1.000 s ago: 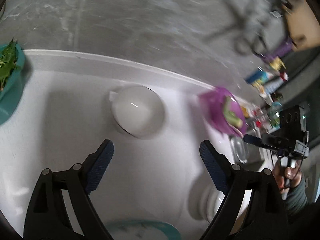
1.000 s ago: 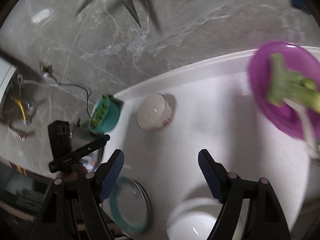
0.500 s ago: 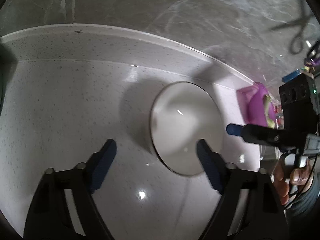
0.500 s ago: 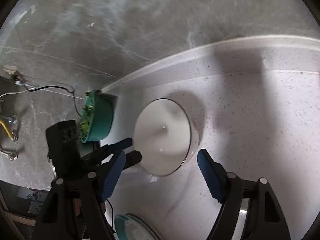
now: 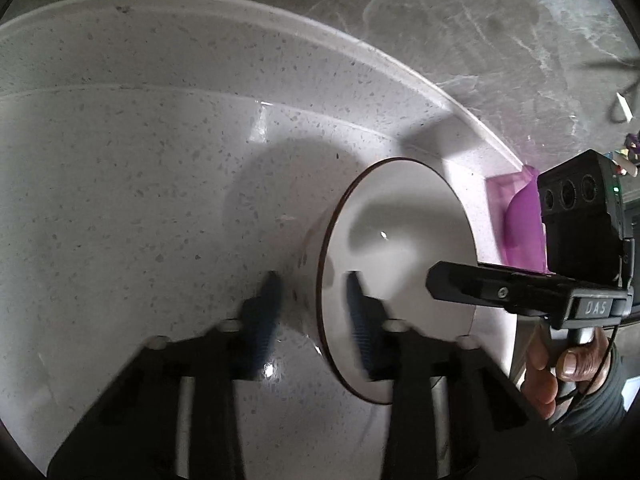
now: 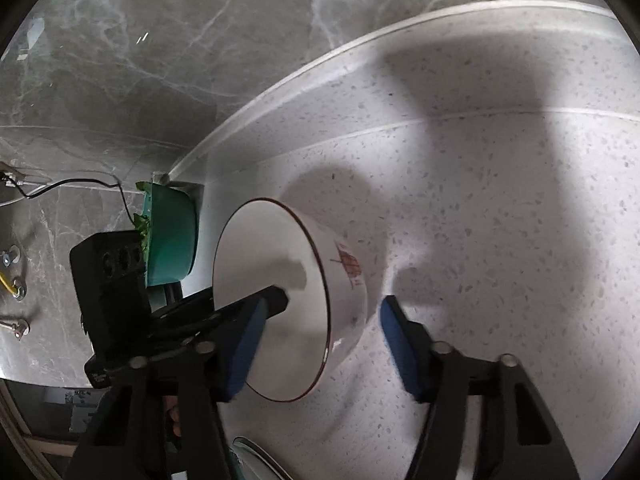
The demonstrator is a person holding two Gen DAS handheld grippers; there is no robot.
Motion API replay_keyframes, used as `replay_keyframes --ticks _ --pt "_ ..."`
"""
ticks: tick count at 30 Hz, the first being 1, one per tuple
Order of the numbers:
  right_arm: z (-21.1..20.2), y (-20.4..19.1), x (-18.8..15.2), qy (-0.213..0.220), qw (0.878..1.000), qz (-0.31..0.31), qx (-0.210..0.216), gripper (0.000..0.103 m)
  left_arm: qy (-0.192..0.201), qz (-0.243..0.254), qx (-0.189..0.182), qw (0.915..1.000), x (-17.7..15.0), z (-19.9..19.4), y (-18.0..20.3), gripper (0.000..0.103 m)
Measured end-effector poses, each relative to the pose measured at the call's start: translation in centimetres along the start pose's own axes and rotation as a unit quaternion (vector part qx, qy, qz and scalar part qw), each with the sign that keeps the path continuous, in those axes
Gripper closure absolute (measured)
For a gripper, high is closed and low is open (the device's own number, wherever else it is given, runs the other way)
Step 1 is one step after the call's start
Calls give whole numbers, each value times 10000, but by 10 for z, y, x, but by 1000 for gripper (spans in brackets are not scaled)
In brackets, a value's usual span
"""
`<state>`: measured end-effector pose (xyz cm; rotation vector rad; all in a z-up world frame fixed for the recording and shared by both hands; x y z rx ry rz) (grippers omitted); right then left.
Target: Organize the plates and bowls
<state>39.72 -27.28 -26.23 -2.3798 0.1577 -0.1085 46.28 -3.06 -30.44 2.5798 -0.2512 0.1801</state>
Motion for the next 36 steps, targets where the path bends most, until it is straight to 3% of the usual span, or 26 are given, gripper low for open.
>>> replay_keyframes --ticks 6,10,22,36 --pt "5 3 0 -100 9998 7 -146 76 34 -38 -5 10000 6 8 1 89" --pt "3 4 -1 -77 9998 -46 -204 76 26 47 170 9998 7 3 0 91" --pt "-5 -6 -1 -3 9997 12 -238 77 18 59 191 9998 4 -17 17 91" --pt "-66 -18 -38 329 9991 5 -260 77 134 569 205 9981 -24 -60 83 91"
Point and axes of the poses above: each gripper's, at about its wrist camera, not at the fingertips, and z roughly the way its jaws point, y to its right, x to its top, the point moved 3 cm from there along z, roughly the way its jaws point, and after that the axes turned 1 degree about z, right-handed, at the moved point
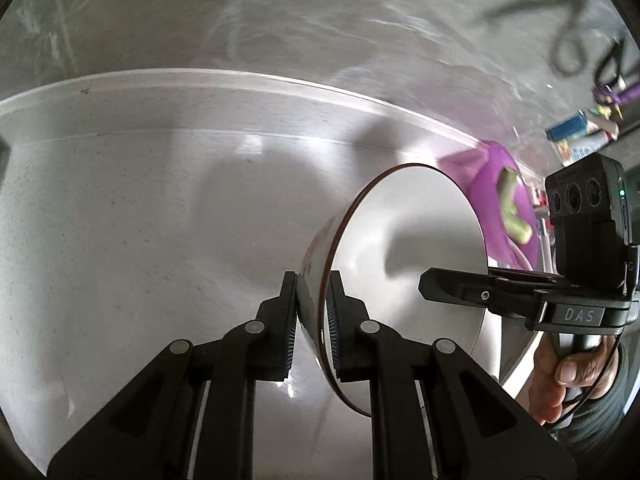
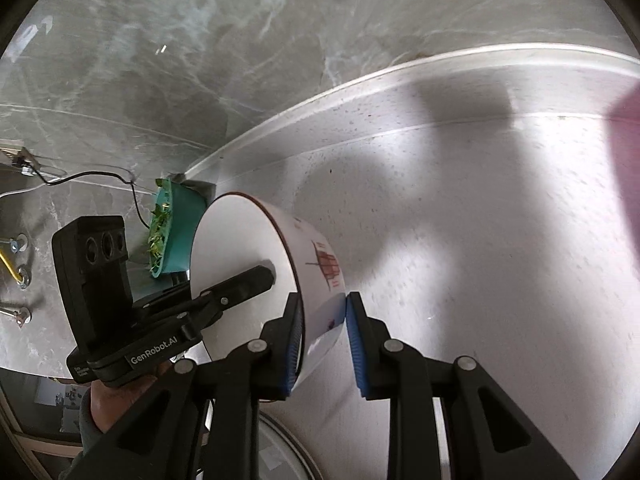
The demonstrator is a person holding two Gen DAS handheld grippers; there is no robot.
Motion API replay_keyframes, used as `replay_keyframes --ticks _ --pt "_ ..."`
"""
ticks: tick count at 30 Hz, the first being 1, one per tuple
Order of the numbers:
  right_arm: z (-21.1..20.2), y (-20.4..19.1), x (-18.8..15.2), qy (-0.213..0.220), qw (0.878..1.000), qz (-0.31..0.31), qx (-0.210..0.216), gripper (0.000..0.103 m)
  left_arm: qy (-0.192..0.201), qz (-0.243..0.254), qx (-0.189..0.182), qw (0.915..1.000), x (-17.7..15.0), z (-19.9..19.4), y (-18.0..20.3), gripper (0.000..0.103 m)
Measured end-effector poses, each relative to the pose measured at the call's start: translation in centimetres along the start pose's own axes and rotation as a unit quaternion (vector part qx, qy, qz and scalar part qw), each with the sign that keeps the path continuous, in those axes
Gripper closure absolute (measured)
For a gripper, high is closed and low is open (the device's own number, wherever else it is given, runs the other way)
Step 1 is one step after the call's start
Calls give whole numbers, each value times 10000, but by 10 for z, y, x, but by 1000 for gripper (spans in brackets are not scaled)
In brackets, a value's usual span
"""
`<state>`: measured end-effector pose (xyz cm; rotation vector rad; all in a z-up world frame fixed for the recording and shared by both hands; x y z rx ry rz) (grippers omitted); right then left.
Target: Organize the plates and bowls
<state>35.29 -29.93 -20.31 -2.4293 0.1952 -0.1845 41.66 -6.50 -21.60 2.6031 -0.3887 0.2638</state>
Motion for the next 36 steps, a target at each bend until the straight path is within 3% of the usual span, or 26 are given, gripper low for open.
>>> replay_keyframes --ticks 12,25,36 --pt "-70 18 -60 274 9995 178 -27 77 -119 569 -179 9981 -51 -20 82 91" --pt "-135 48 -138 504 9971 562 -26 76 -393 953 -377 9940 -113 -3 175 91" --pt "-151 89 -206 347 9944 995 -36 76 -916 1053 -434 9893 -194 16 207 91"
Point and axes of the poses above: each gripper's, at about its wrist camera, not at the fingertips, and z roughly the way its jaws point, y to its right, x to its top, the point moved 3 cm from there along z, roughly the way its jaws point, and after that the axes turned 1 degree about z, right-handed, at the moved point
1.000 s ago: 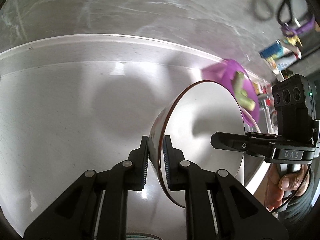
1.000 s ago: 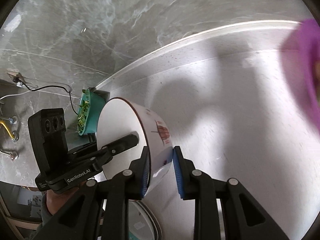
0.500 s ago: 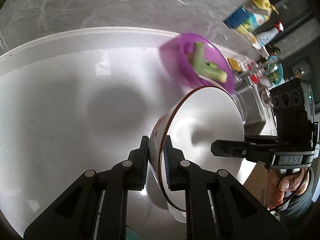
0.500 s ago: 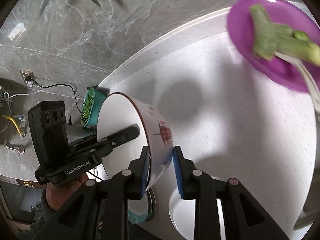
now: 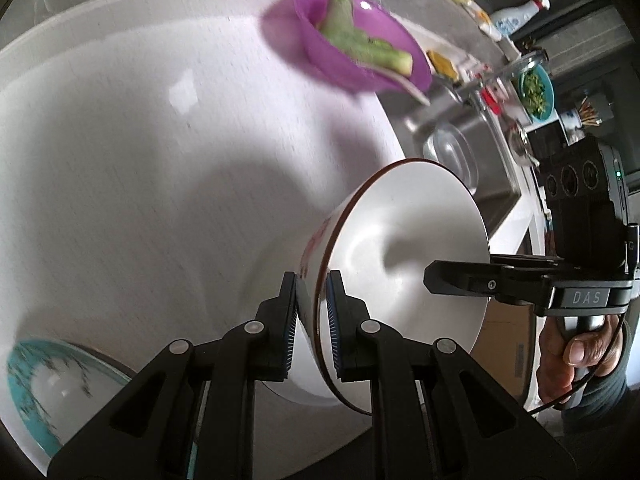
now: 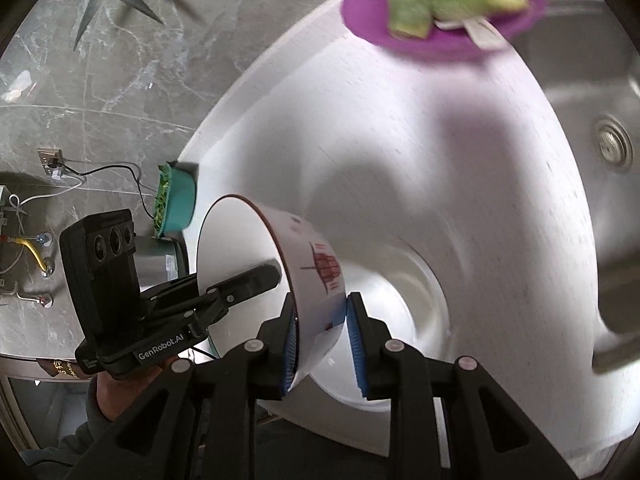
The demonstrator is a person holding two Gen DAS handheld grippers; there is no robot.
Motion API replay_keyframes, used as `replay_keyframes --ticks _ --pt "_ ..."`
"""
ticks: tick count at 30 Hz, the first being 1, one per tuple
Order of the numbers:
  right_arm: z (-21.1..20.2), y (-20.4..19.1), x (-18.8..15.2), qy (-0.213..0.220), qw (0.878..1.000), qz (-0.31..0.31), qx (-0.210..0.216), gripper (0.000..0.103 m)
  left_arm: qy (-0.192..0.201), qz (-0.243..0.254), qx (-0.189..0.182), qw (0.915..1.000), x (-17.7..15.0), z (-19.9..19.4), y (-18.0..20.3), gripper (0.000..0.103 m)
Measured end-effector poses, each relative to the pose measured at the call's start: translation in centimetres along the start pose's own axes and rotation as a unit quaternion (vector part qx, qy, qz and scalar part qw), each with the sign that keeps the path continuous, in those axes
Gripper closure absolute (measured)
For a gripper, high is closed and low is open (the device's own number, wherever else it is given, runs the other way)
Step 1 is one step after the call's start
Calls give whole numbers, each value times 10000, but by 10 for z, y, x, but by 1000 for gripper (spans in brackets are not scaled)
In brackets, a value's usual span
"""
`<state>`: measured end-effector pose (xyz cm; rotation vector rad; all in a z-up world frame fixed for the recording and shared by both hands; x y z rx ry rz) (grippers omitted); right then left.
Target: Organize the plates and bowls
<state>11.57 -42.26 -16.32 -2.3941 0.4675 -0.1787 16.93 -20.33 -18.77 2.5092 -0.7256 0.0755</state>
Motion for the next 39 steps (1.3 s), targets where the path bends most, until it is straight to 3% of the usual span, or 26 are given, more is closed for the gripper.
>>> replay_keyframes --ticks 12,25,32,39 --pt "3 30 -26 -137 9997 211 -56 76 -341 -104 1 9994 -53 38 17 88" --pt "16 31 -27 -148 9996 87 -244 76 -337 -169 159 9992 -44 56 14 86" --pt "18 12 -29 -72 9950 -488 -873 77 -376 -190 171 9990 -46 58 15 86" --pt "26 -16 -37 54 9717 -1422 -1886 77 -415 -220 219 9987 -45 62 13 86"
Point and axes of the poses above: each gripper's, at about its wrist camera, not at the fingertips, and z roughly the way its jaws point, y to its right, x to its top, the point moved 3 cm from there along z, roughly the way its jaws point, and after that the axes turned 1 degree about z, right-handed, at the moved point
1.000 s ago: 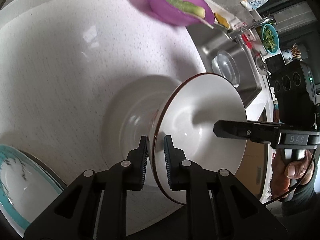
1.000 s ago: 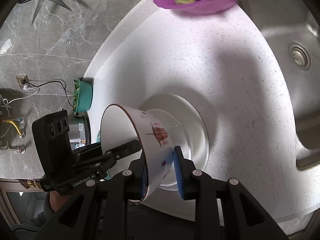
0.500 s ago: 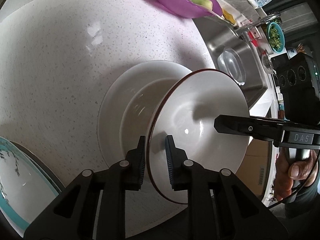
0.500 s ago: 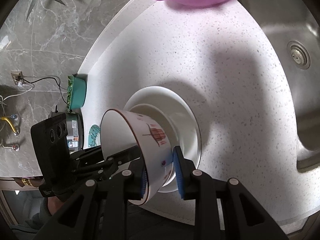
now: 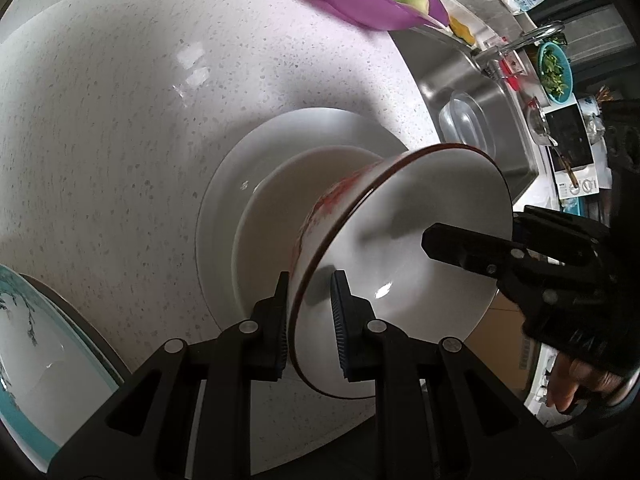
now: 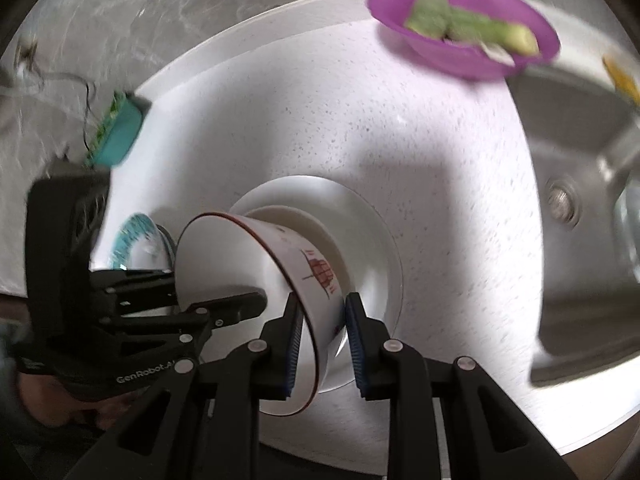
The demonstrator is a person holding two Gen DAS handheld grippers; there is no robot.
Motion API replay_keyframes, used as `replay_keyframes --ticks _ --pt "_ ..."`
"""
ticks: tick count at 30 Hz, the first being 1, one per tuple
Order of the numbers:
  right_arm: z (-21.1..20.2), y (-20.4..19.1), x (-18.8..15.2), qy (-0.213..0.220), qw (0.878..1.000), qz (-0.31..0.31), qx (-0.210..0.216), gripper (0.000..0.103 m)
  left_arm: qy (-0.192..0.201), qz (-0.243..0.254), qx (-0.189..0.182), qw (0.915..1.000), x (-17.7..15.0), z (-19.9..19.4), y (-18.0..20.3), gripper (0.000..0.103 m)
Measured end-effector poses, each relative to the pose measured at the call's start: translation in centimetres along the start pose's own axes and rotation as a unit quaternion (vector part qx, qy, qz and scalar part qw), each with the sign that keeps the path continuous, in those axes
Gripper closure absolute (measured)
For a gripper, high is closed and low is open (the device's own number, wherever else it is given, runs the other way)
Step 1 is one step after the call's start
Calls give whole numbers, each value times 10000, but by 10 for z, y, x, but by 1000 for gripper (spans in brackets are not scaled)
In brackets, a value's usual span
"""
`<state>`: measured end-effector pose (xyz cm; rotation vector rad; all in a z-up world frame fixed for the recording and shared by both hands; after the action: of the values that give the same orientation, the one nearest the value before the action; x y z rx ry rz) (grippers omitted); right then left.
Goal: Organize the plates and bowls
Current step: 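Lower the pink floral bowl into the white bowls with both tools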
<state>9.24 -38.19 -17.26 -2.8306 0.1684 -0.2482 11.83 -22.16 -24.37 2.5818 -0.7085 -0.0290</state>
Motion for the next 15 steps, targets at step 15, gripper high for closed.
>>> replay_keyframes --ticks 15 --pt "11 -8 3 -23 9961 -429 -765 88 171 -76 160 9997 8 5 0 85"
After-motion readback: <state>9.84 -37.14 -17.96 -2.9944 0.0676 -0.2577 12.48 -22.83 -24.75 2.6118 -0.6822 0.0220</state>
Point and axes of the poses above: each gripper's, at about its wrist camera, not at the fingertips, and z roughly the way its jaws point, y to its right, x to its top, the point moved 3 cm from there along z, roughly the way its jaws point, and after that the axes turned 1 degree about z, right-handed, at the moved point
